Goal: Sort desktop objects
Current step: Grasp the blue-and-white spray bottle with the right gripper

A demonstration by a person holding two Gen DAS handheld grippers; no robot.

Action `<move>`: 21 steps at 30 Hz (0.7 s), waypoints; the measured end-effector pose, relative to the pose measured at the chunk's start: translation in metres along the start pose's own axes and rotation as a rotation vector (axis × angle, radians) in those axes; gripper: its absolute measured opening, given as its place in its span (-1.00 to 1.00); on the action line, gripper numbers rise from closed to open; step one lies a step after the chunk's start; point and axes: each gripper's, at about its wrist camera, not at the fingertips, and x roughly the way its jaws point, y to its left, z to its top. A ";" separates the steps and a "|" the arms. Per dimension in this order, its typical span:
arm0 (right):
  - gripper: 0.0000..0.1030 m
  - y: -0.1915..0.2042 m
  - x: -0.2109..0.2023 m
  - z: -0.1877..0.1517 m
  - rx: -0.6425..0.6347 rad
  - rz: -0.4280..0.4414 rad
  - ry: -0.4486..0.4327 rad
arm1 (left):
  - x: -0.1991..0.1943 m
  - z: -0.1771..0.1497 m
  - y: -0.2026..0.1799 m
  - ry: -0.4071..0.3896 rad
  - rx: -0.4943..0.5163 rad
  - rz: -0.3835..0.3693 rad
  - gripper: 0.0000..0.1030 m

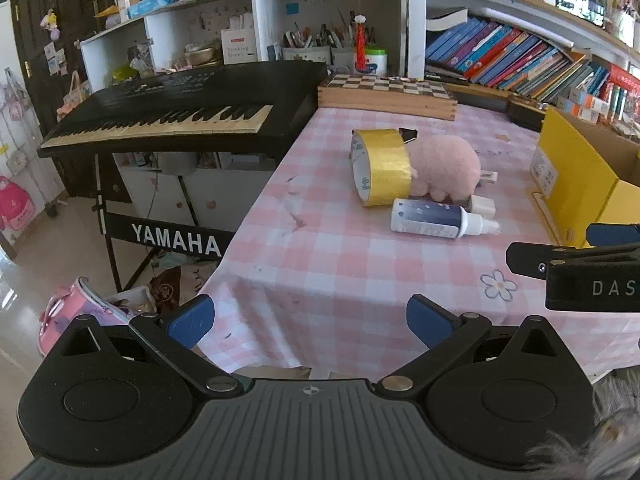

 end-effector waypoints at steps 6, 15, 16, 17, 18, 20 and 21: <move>0.73 0.000 0.028 0.021 -0.075 0.053 0.017 | 0.014 0.015 0.006 0.009 -0.037 0.047 1.00; 0.44 0.020 0.082 0.040 -0.346 0.150 0.092 | 0.029 0.037 0.014 -0.011 -0.086 0.090 1.00; 0.43 0.023 0.087 0.040 -0.383 0.160 0.097 | 0.030 0.039 0.014 -0.014 -0.089 0.093 1.00; 0.42 0.026 0.094 0.040 -0.428 0.173 0.107 | 0.032 0.041 0.014 -0.017 -0.091 0.094 1.00; 0.41 0.029 0.099 0.040 -0.468 0.186 0.118 | 0.033 0.044 0.015 -0.019 -0.092 0.092 1.00; 0.33 0.035 0.111 0.039 -0.544 0.214 0.140 | 0.039 0.051 0.015 -0.025 -0.094 0.079 1.00; 0.30 0.035 0.115 0.039 -0.569 0.228 0.151 | 0.040 0.054 0.015 -0.030 -0.095 0.074 1.00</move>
